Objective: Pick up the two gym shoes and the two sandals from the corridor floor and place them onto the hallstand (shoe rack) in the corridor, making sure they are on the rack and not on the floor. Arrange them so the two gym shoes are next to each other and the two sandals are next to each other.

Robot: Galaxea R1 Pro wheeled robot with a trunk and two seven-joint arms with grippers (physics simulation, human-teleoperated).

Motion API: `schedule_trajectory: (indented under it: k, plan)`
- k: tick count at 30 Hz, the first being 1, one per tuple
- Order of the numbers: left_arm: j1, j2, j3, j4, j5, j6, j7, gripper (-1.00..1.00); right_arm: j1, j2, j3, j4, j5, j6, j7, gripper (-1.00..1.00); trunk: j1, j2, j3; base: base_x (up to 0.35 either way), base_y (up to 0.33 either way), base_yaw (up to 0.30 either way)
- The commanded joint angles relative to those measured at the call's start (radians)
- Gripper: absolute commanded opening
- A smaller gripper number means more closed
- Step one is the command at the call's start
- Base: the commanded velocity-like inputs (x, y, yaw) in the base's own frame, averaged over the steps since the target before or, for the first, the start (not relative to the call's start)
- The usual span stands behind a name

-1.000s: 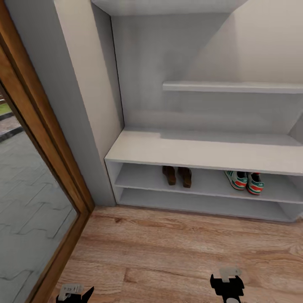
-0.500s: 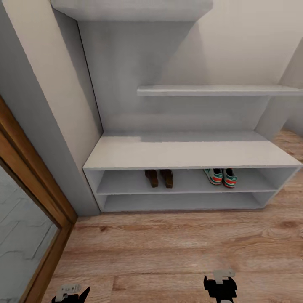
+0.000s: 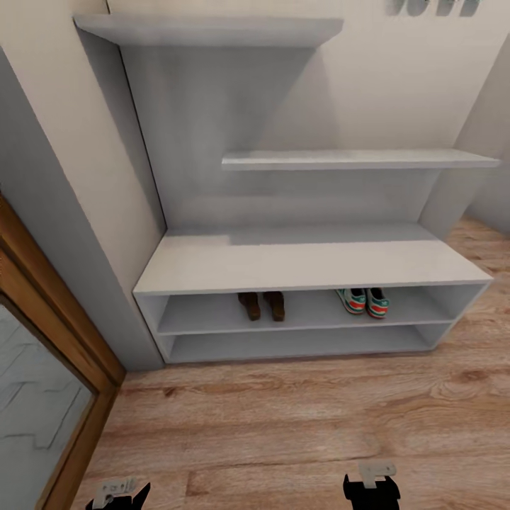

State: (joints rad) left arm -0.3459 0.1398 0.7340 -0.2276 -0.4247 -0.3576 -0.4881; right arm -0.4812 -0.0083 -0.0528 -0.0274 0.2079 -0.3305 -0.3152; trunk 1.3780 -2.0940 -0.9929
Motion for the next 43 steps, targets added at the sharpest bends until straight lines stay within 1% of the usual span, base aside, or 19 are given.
schedule_trajectory:
  k: [1, 17, 24, 43]
  plan:
    - [-0.001, 0.000, 0.008, 0.001, -0.009, -0.004, -0.002, 1.00, 0.002, 0.000, -0.006, 0.001, 0.010, -0.002, -0.004, 1.00, -0.004, 0.007, 0.002, 0.000, 0.000, -0.003]
    - [-0.001, -0.001, 0.008, 0.002, -0.009, -0.004, 0.011, 1.00, 0.041, 0.005, -0.005, 0.001, 0.010, -0.001, -0.002, 1.00, -0.065, 0.119, 0.053, 0.000, 0.000, 0.000]
    - [-0.001, -0.003, 0.008, 0.001, -0.009, -0.004, 0.011, 1.00, 0.050, 0.005, -0.005, 0.001, 0.010, -0.001, -0.002, 1.00, -0.065, 0.119, 0.053, 0.000, 0.000, 0.000]
    - [-0.001, -0.001, 0.008, 0.001, -0.008, -0.004, 0.011, 1.00, 0.053, 0.005, -0.005, 0.001, 0.010, -0.001, -0.002, 1.00, -0.065, 0.119, 0.053, 0.000, 0.000, 0.000]
